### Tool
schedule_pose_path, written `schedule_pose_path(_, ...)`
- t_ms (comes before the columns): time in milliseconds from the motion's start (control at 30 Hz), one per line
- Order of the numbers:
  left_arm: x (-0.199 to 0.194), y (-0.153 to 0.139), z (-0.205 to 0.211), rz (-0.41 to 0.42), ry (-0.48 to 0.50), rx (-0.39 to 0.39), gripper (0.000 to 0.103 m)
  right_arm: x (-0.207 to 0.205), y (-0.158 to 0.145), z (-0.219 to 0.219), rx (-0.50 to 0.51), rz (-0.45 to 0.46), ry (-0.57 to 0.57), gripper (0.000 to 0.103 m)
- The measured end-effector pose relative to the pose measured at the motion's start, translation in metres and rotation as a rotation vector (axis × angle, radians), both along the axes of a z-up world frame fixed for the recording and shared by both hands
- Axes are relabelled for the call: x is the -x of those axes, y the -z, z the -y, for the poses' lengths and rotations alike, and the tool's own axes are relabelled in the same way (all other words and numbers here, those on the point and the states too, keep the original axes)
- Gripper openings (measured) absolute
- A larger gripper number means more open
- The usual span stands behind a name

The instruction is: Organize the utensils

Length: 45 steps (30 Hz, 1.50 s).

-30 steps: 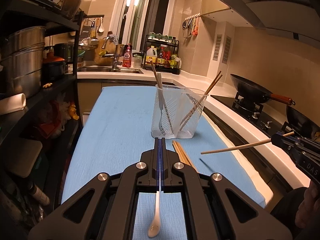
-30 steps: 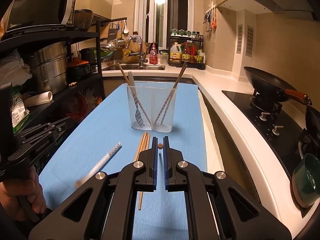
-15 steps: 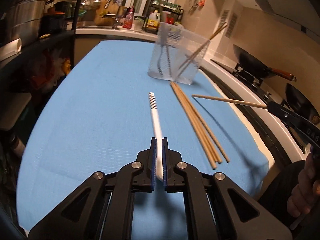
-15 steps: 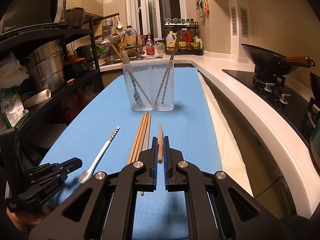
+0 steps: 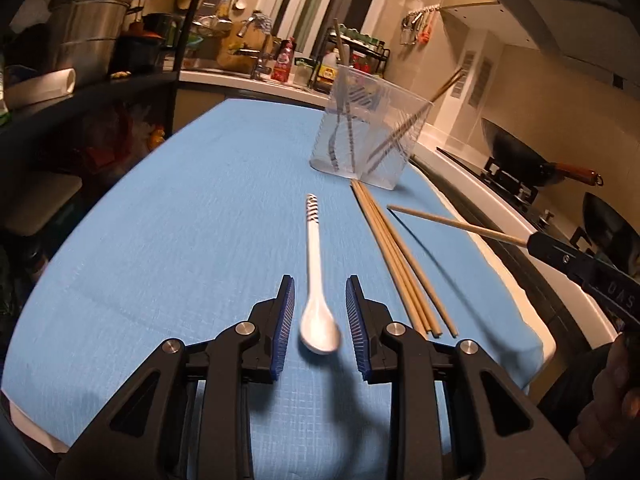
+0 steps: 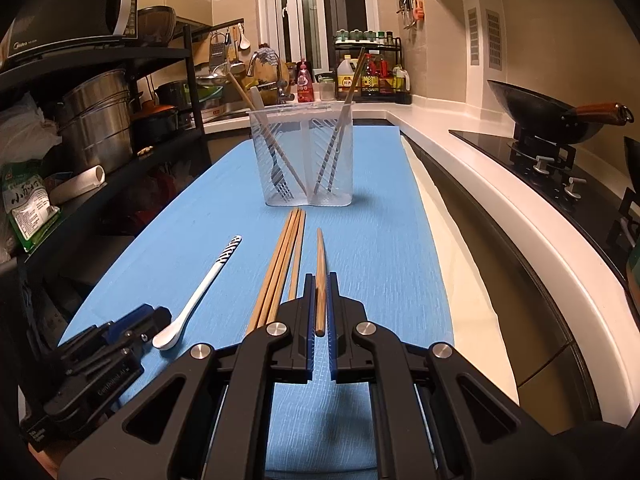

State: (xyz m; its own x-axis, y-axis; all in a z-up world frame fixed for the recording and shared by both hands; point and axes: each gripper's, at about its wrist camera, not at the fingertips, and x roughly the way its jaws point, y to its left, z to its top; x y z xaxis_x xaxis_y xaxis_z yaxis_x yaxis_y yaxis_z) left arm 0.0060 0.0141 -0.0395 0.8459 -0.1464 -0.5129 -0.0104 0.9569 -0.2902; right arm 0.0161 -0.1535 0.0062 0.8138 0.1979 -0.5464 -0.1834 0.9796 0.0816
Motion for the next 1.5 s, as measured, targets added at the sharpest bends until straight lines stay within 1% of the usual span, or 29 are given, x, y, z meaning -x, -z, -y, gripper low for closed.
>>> schedule_pose_path(133,-0.005,0.014,0.003,-0.065,-0.005,-0.008,0.026,-0.001,0.001,-0.003,0.009,-0.003,-0.003,0.005)
schedule_pose_path(300,-0.001,0.014,0.022,-0.049,0.009,-0.137,0.025,-0.002,0.003,-0.002,0.018,-0.011,0.002,0.005)
schedule_pose_path(333,0.000,0.014,0.024,-0.046,0.007,-0.152,0.017,-0.002,0.004,-0.003,0.020,-0.014,0.005,0.005)
schedule_pose_path(500,0.000,0.011,0.023,-0.040,0.002,-0.165,0.012,-0.003,0.005,-0.002,0.027,-0.017,0.014,0.005)
schedule_pose_path(533,0.001,0.010,0.022,-0.034,-0.007,-0.178,0.011,-0.002,0.005,-0.001,0.028,-0.013,0.017,0.005)
schedule_pose_path(667,0.005,-0.002,0.024,0.015,-0.021,-0.228,0.011,0.003,-0.002,-0.001,0.053,0.026,0.031,0.005)
schedule_pose_path(800,0.012,-0.016,0.024,0.063,-0.034,-0.260,0.011,0.011,-0.014,-0.005,0.087,0.066,0.029,0.005)
schedule_pose_path(900,0.017,-0.030,0.022,0.096,-0.040,-0.272,0.011,0.018,-0.028,-0.008,0.122,0.100,0.022,0.005)
schedule_pose_path(967,0.019,-0.042,0.021,0.116,-0.045,-0.278,0.011,0.021,-0.038,-0.008,0.127,0.116,0.019,0.005)
schedule_pose_path(1067,0.021,-0.060,0.013,0.142,-0.050,-0.261,0.011,0.023,-0.053,-0.008,0.142,0.140,0.016,0.005)
schedule_pose_path(1167,0.021,-0.078,0.006,0.175,-0.056,-0.254,0.011,0.022,-0.067,-0.005,0.134,0.163,0.016,0.005)
schedule_pose_path(1233,0.017,-0.088,0.002,0.187,-0.049,-0.246,0.011,0.016,-0.074,-0.002,0.116,0.163,0.017,0.005)
schedule_pose_path(1367,0.000,-0.105,-0.011,0.164,-0.006,-0.197,0.011,0.006,-0.089,0.002,0.100,0.175,0.015,0.005)
schedule_pose_path(1500,-0.024,-0.125,-0.014,0.131,0.055,-0.202,0.011,-0.006,-0.108,0.002,0.090,0.192,0.002,0.005)
